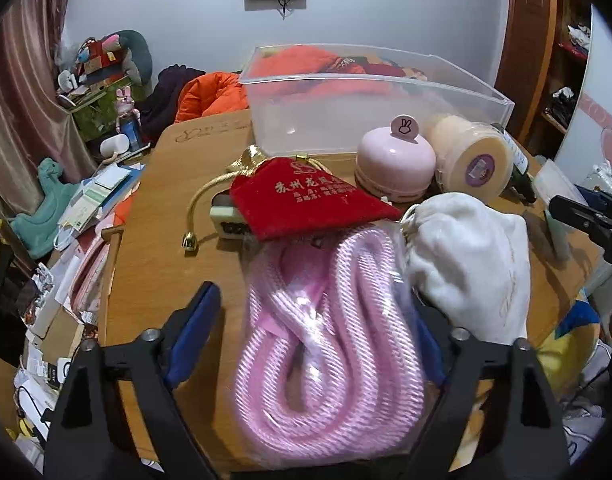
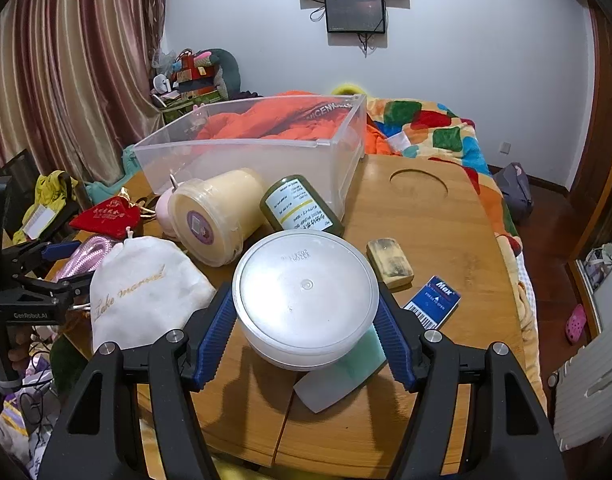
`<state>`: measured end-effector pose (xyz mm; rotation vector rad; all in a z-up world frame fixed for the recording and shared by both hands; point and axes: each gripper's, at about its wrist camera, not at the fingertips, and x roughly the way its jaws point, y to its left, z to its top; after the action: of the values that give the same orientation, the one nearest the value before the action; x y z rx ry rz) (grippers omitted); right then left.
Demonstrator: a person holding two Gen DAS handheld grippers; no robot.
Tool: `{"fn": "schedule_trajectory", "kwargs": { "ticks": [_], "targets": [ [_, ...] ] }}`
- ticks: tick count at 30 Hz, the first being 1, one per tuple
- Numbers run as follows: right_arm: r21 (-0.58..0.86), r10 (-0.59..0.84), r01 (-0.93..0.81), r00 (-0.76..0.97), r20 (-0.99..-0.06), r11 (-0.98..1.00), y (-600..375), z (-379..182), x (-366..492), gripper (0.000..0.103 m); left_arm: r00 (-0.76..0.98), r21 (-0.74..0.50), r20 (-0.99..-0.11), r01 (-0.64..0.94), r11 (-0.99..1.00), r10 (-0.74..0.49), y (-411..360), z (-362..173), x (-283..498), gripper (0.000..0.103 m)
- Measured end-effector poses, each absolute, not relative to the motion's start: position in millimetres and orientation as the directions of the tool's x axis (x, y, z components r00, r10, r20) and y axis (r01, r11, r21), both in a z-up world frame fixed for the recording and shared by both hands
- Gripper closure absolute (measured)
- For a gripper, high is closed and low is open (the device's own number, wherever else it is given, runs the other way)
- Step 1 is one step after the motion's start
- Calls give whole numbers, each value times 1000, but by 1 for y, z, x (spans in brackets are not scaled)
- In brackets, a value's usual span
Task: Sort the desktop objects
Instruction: 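Lift the bagged pink rope with the left gripper, then carry the pink rope into the clear box while the right gripper carries the white round container in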
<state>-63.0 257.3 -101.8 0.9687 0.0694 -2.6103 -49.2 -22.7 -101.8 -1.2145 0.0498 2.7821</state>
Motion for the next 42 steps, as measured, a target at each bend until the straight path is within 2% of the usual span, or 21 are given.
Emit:
{"fn": "schedule_trajectory", "kwargs": {
  "ticks": [1,3,12,15,19,23,32,42],
  "targets": [
    [77,-312,346,-701,-642,-935,257,-102,-63,40,-669,-39,-735,-120,-992,109,-26,-101,-46,29],
    [75,-313,349,-699,-643,-934,256,-103,-62,40,-660,-55,-737,-150,-987,141,-30,-100,-39,29],
    [81,-320,355,-694,-645,-932,253,-104,-62,40,-671,68,-737,-191,-979,80,-23,-97,-23,29],
    [75,-317,356,-696,-644,-932,251,-104,-61,40,-674,61,-734,-179,-982,77,-19,-101,-35,30],
    [62,-312,355,-710,-632,-933,252,-98,-55,40,-694,19,-712,-177,-984,111,-17,-96,-37,45],
    [57,-308,348,-728,-612,-936,256,-89,-51,40,-691,-55,-701,-190,-980,173,-20,-87,-30,46],
    [57,-313,349,-743,-592,-935,257,-77,-53,40,-752,-62,-622,-231,-971,219,-13,-49,-2,46],
    [34,-327,370,-770,-548,-928,254,-50,-56,40,-819,-66,-514,-257,-964,254,-11,-11,-20,46]
  ]
}}
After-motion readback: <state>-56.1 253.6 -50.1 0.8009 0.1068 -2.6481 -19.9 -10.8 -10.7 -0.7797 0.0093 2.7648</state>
